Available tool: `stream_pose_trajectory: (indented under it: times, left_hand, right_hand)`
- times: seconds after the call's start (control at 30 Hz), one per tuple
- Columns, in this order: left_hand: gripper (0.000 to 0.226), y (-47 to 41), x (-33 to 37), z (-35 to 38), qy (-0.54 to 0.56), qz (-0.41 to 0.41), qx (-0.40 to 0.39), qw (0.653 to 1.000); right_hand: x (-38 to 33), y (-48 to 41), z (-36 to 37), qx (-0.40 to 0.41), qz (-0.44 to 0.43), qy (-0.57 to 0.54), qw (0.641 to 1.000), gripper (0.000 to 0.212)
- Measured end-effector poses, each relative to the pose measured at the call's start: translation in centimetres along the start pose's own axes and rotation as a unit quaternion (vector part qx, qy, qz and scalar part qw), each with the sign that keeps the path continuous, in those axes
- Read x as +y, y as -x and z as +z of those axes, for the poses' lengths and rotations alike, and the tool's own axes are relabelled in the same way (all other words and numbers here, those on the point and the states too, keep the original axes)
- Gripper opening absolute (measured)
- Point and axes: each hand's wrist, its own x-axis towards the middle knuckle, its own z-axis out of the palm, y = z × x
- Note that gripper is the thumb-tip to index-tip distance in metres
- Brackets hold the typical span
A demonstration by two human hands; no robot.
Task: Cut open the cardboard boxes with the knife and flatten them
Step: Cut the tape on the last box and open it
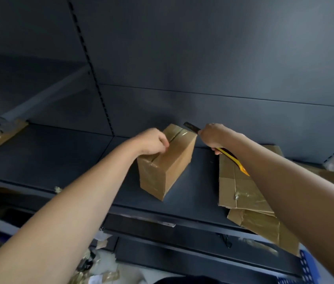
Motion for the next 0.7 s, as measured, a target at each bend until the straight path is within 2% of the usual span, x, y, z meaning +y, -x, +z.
stream_pose_trajectory:
  times: [0.03, 0.1, 0.17, 0.23, 0.37, 0.43, 0.5, 0.6, 0.7]
  left_hand:
    - [0.053, 0.0, 0.1, 0.6, -0.012, -0.023, 0.039, 0.999]
    - [0.105, 0.1, 0.3, 2.7, -0.076, -0.082, 0.019, 0.994]
    - [0.12, 0.2, 0.1, 4.2, -0.114, -0.072, 0.007, 0.991]
    - [0.121, 0.1, -0.9, 3.8, -0.11, -0.047, 0.012, 0.993]
    - [0.119, -0.2, -2.8, 2.2, -0.093, 0.004, -0.048, 0.994]
    - [0.116, -0.1, -3.2, 1.7, -0.089, 0.02, -0.05, 0.995]
    - [0.112, -0.2, -3.3, 1.5, -0.085, 0.03, -0.052, 0.995]
    - [0.103, -0.2, -3.4, 1.1, -0.096, 0.032, -0.059, 0.993]
    - [0.099, -0.4, -4.0, 0.3, -0.116, 0.029, -0.071, 0.99]
  right_hand:
    - [-0.2, -0.2, 0.2, 0.001, -0.011, -0.005, 1.0, 0.036]
    - [-0.4, -0.6, 0.5, 0.02, -0.032, -0.013, 0.999, 0.03]
    - [-0.3, -0.8, 0.7, 0.039, -0.056, 0.004, 0.998, 0.024]
    - [0.0, -0.7, 0.7, 0.028, -0.076, 0.041, 0.996, 0.022]
    - [-1.0, -0.2, 0.6, 0.05, -0.11, 0.149, 0.981, 0.02]
    - [-1.9, 0.2, 0.4, 0.059, -0.118, 0.188, 0.973, 0.023]
    - [-3.2, 0.6, 0.3, 0.074, -0.11, 0.232, 0.964, 0.03]
    - [-4.9, 0.8, 0.6, 0.097, -0.11, 0.295, 0.944, 0.029]
    - [-4.5, 1.1, 0.1, 0.064, -0.07, 0.317, 0.944, 0.03]
